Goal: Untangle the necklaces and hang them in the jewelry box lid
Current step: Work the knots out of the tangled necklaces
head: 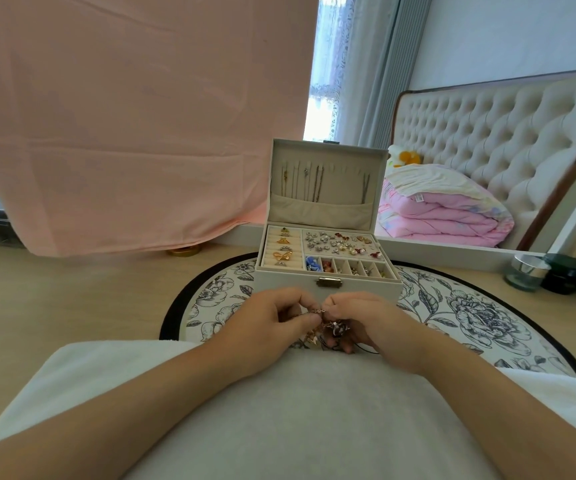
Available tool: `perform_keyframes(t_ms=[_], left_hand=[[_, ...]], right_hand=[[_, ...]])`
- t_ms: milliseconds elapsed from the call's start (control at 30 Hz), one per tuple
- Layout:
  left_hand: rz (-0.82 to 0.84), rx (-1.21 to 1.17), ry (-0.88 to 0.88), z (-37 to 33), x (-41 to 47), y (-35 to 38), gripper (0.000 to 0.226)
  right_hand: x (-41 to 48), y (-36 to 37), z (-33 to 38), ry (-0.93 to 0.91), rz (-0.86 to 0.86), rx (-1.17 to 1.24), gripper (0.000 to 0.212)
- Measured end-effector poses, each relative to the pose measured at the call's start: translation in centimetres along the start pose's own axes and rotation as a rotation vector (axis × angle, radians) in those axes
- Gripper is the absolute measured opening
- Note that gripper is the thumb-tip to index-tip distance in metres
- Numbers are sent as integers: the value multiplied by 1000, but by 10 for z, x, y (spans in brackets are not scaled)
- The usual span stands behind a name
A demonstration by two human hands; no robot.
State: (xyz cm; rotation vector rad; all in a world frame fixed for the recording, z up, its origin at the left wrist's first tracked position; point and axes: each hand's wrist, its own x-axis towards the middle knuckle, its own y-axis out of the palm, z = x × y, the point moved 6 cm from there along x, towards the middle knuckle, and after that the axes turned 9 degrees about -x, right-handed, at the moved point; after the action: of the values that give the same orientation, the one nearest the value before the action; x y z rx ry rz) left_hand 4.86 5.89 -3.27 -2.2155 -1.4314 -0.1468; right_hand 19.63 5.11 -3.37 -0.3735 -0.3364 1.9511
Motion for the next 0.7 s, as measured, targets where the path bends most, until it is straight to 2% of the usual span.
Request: perform_keyframes(t_ms=[100,167,300,500,600,700], left_hand=[[-91,137,25,-4,-2,-5,15],[-134,259,42,-7,-2,-5,14],[-160,288,75,-10,-3,-7,25],[-209,441,184,-17,-4,-8,13],[-219,437,113,-11,-1,-10,13],[-246,264,-39,-1,0,-16,13]], right_hand=[[-1,2,3,-12,-27,-111,22],[-3,3,6,-37,-31,-104,25],[-3,2,9,-74,-47,-54,29],[-3,2,12,-107,-102,-13,34],[-2,-5,12,-119,-175,-26,39],[-4,-10,10,-127,-205,79,33]])
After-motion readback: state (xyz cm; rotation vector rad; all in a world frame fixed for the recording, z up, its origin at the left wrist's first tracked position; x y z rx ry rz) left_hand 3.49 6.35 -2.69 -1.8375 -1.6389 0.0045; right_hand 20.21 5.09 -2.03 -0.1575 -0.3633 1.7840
